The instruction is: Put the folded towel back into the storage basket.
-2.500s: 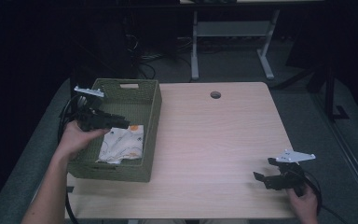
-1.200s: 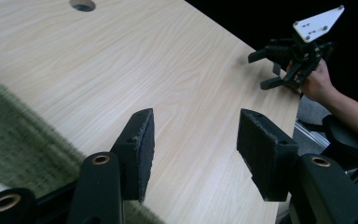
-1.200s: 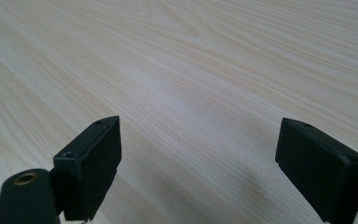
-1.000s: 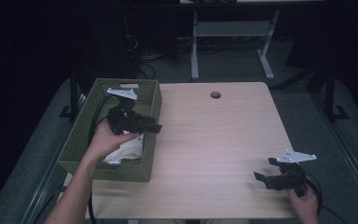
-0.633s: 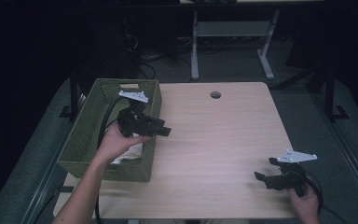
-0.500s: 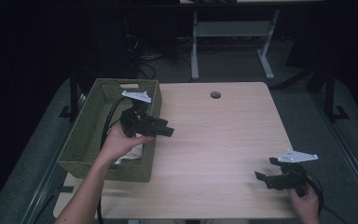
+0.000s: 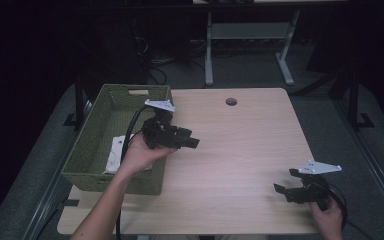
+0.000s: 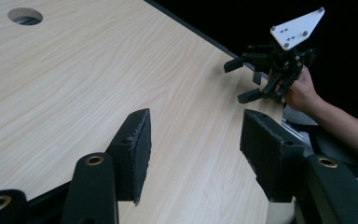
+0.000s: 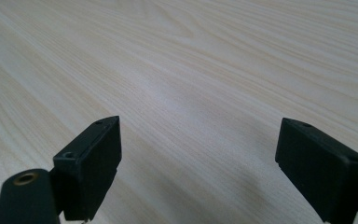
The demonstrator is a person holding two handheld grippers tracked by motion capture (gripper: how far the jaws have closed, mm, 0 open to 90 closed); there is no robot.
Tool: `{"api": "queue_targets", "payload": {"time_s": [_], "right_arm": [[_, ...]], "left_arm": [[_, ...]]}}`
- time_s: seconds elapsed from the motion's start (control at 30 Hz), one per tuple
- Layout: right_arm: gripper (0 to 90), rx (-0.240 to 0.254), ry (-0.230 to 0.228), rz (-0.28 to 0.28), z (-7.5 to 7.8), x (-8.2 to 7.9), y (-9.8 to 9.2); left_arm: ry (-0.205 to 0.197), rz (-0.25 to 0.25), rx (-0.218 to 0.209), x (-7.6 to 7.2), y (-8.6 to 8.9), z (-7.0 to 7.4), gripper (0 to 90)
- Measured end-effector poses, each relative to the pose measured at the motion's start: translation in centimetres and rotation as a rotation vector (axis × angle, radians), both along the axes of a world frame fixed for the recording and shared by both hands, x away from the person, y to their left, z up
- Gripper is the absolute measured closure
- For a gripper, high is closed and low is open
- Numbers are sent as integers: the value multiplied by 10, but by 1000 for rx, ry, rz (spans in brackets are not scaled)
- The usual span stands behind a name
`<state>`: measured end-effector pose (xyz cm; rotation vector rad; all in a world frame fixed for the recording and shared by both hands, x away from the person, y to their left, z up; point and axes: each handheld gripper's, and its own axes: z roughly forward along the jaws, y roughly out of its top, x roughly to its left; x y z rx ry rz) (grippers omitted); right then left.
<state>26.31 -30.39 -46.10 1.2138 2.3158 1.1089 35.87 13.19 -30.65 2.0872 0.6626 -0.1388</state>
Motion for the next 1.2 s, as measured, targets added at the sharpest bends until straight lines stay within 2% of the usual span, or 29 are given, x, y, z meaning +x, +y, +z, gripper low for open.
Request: {"api": "queue_targets", "payload": {"time_s": [0.33,0.47,0.8,0.87,1.03,1.2], "right_arm": [[139,-1,0,3,0,0,0],[139,0,1,2,0,0,0],[139,3,-1,2,0,0,0],[139,3,0,1,0,0,-1],[139,1,1,0,-1,0,-1],[139,0,3,1,-1,0,-1]], "left_arm": [[3,12,-2,-1,-14,-6,423],[7,14,-21,-2,-22,-9,419],[0,8,-10,-6,-40,-17,411],[9,9,-14,-7,-43,-18,410],[10,6,4,-8,-49,-23,409],[11,23,-6,-11,-54,-26,404]]}}
